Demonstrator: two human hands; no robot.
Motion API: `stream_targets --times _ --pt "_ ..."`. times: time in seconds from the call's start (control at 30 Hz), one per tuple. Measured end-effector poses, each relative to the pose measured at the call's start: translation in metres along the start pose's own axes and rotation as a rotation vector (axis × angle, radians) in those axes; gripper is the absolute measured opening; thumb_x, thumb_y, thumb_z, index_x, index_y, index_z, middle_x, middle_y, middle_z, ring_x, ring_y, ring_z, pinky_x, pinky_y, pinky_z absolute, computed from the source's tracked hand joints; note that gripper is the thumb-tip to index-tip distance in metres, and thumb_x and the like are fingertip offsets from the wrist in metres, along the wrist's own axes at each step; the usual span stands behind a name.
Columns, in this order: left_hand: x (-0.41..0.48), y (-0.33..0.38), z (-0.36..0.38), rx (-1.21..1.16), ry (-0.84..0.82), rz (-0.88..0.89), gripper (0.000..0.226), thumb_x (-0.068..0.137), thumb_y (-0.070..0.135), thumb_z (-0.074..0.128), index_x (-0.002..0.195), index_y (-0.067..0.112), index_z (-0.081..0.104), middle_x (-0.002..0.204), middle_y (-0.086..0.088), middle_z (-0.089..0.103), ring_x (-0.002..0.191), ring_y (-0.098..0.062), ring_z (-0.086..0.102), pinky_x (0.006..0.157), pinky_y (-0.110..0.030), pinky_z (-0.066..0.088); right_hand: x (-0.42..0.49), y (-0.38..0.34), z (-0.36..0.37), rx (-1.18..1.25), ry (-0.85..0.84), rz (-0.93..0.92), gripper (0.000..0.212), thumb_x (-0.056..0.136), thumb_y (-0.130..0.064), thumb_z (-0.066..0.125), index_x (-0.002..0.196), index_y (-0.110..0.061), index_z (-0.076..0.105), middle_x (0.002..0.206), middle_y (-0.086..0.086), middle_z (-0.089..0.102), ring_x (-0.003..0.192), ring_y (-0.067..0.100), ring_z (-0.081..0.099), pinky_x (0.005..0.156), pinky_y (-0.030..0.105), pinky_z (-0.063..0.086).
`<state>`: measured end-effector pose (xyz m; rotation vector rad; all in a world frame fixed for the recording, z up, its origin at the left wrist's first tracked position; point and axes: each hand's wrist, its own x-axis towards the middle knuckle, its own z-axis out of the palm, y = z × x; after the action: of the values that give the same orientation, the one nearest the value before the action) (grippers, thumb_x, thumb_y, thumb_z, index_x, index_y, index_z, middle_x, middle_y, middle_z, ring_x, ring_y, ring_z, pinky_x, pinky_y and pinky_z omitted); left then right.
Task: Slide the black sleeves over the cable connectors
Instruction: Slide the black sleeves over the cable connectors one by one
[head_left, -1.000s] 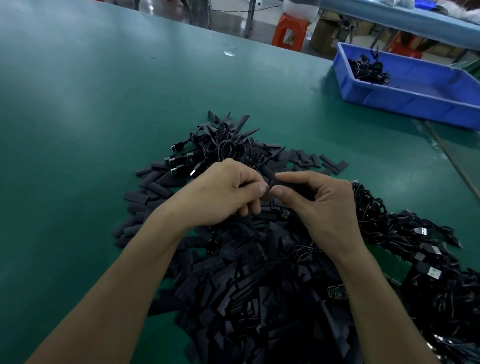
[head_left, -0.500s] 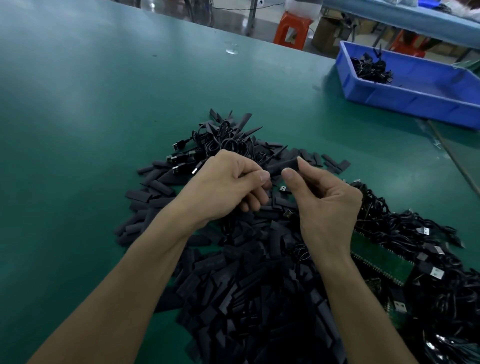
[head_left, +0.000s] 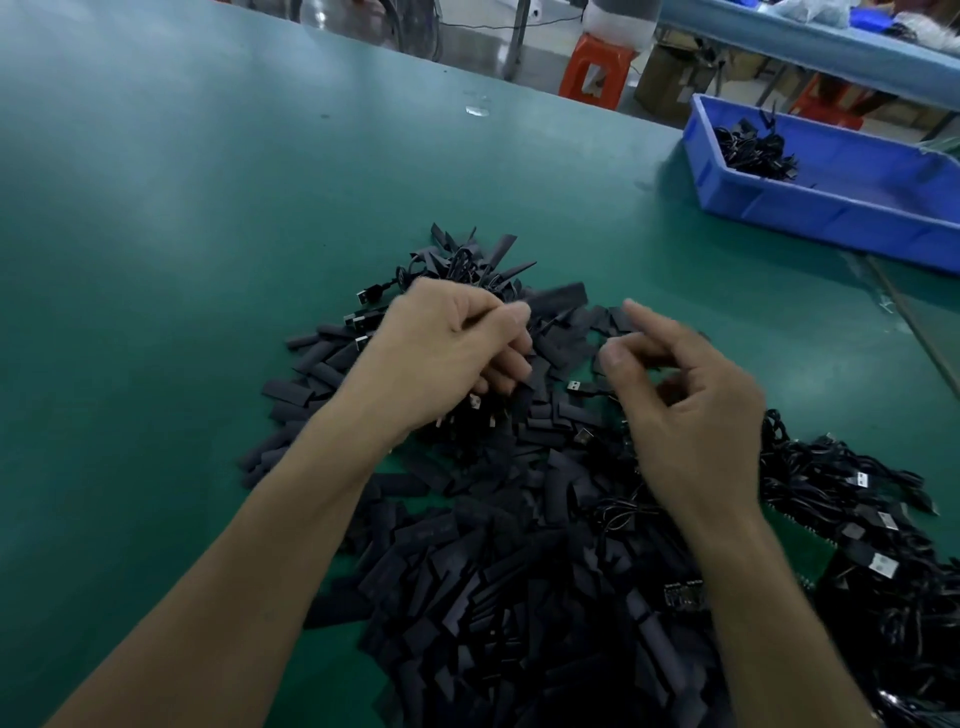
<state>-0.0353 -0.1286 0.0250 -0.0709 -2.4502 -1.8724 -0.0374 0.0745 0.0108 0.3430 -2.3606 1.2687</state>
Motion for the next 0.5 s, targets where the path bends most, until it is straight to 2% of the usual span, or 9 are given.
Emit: stream_targets --times 0.1,0.17,0.23,0.3,0.4,0.43,0.5 --pt "0.003 0.000 -0.008 -0.002 0.186 0.094 0.029 0.099 0.028 0.063 0.073 0.026 0.075 0.070 0.005 0.075 0.065 -0.008 0.070 0.063 -0.017 0.052 0.012 0.007 -0.031 -0.142 -0.308 0.083 0.036 0.083 -0.051 0.072 0.116 -0.037 0.071 0.101 -0.025 0.069 0.091 -0.009 0.064 0.083 0.020 0.052" --pt "0.006 0.001 -0.012 -0.048 0.285 0.089 0.031 0.098 0.030 0.064 0.069 0.027 0.075 0.068 0.006 0.073 0.061 -0.007 0.066 0.062 -0.021 0.053 0.016 0.014 -0.046 -0.202 -0.511 0.166 0.042 0.073 -0.057 0.074 0.110 -0.036 0.072 0.099 -0.025 0.069 0.092 -0.011 0.064 0.083 0.016 0.049" --pt "0.015 0.002 -0.014 -0.088 0.344 0.043 0.032 0.097 0.030 0.064 0.068 0.024 0.075 0.064 0.005 0.071 0.058 -0.009 0.063 0.062 -0.032 0.057 0.016 0.022 -0.051 -0.258 -0.605 0.193 0.033 0.076 -0.049 0.078 0.104 -0.034 0.074 0.095 -0.024 0.069 0.090 -0.014 0.062 0.076 0.009 0.044" --pt "0.031 0.003 -0.016 -0.051 0.383 0.015 0.032 0.095 0.031 0.065 0.066 0.023 0.074 0.061 0.005 0.069 0.057 -0.011 0.062 0.065 -0.035 0.058 0.016 0.026 -0.050 -0.303 -0.601 0.185 0.021 0.082 -0.040 0.078 0.100 -0.030 0.076 0.093 -0.023 0.068 0.088 -0.014 0.060 0.074 0.009 0.042" --pt "0.059 0.005 -0.017 0.168 0.414 -0.027 0.032 0.089 0.036 0.067 0.060 0.025 0.073 0.049 0.005 0.064 0.044 -0.006 0.054 0.054 -0.020 0.045 0.016 0.028 -0.048 -0.305 -0.513 0.197 0.019 0.080 -0.041 0.080 0.093 -0.030 0.073 0.088 -0.019 0.068 0.080 -0.006 0.062 0.069 0.010 0.042" --pt "0.067 0.004 -0.016 0.244 0.422 -0.059 0.031 0.087 0.038 0.068 0.060 0.023 0.073 0.045 0.006 0.059 0.044 -0.008 0.054 0.055 -0.020 0.042 0.016 0.028 -0.048 -0.313 -0.471 0.201 0.021 0.077 -0.044 0.081 0.089 -0.029 0.071 0.085 -0.017 0.068 0.077 -0.004 0.061 0.066 0.011 0.042" --pt "0.080 0.000 -0.015 0.329 0.416 -0.133 0.033 0.083 0.039 0.071 0.057 0.019 0.069 0.049 0.006 0.056 0.058 -0.016 0.057 0.064 -0.023 0.041 0.017 0.028 -0.052 -0.341 -0.416 0.216 0.028 0.073 -0.052 0.080 0.081 -0.027 0.068 0.077 -0.012 0.066 0.072 0.001 0.060 0.060 0.017 0.043"
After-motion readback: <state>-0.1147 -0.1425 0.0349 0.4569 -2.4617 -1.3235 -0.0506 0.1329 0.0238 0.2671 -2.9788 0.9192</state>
